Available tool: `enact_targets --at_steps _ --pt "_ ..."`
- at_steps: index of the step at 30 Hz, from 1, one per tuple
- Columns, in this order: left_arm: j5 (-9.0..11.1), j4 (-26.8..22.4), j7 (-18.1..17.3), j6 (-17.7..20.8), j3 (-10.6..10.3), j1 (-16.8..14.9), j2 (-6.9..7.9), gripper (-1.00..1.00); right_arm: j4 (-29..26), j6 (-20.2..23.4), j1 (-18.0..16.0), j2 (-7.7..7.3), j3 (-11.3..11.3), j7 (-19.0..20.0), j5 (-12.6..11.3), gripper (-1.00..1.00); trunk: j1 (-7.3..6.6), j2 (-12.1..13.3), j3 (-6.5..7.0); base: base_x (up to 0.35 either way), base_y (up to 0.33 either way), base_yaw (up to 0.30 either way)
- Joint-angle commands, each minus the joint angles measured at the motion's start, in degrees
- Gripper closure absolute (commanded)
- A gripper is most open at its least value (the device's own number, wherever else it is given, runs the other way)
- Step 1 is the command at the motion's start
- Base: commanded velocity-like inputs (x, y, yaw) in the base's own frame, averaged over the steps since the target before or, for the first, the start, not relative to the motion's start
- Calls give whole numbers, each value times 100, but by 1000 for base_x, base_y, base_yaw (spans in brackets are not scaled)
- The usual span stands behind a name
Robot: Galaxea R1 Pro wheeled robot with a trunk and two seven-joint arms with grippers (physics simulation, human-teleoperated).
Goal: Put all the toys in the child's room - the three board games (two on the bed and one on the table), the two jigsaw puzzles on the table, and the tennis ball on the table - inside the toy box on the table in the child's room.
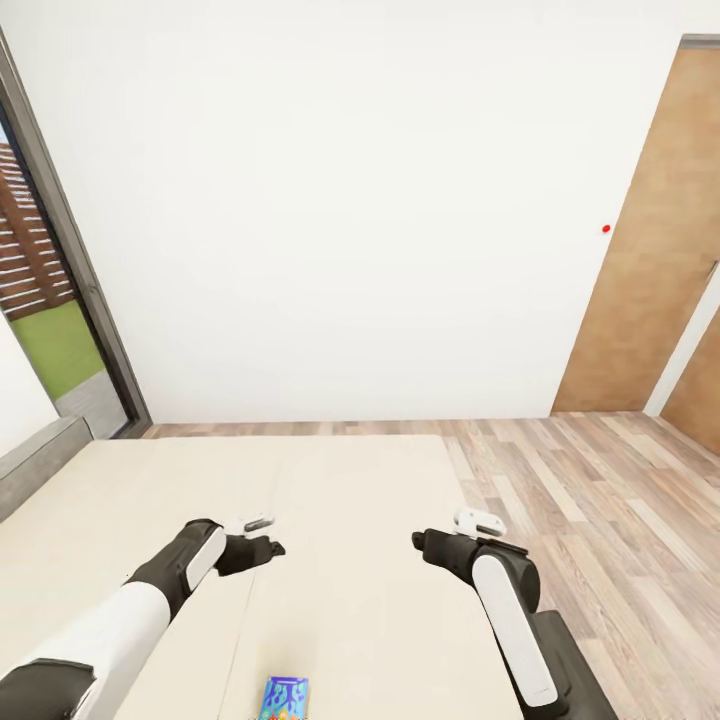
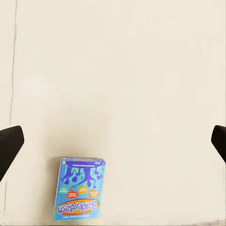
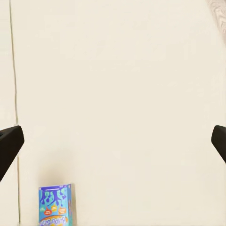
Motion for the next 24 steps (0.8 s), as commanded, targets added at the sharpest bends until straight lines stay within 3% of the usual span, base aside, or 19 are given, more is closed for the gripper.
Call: enact_targets --at_steps 1,4,9,16,24 --pt "-27 45 -147 18 -23 -5 7 -100 -5 13 -7 7 6 -60 -53 -100 4 -14 -23 0 0 0" --pt "-60 171 -719 24 -28 -5 46 -100 -5 14 -7 44 44 -60 -53 -100 4 -14 -51 0 0 0" --pt "-81 219 -1179 33 -33 -5 255 -100 -5 15 -8 76 72 -60 -53 -100 4 -14 -98 0 0 0" --pt "-70 233 -1309 32 -36 -5 390 -100 -5 12 -7 84 80 -60 -61 -100 4 -14 -164 0 0 0" --pt "-92 243 -1266 -41 -46 -5 311 -100 -5 7 -7 81 79 -54 -62 -100 4 -14 -239 0 0 0"
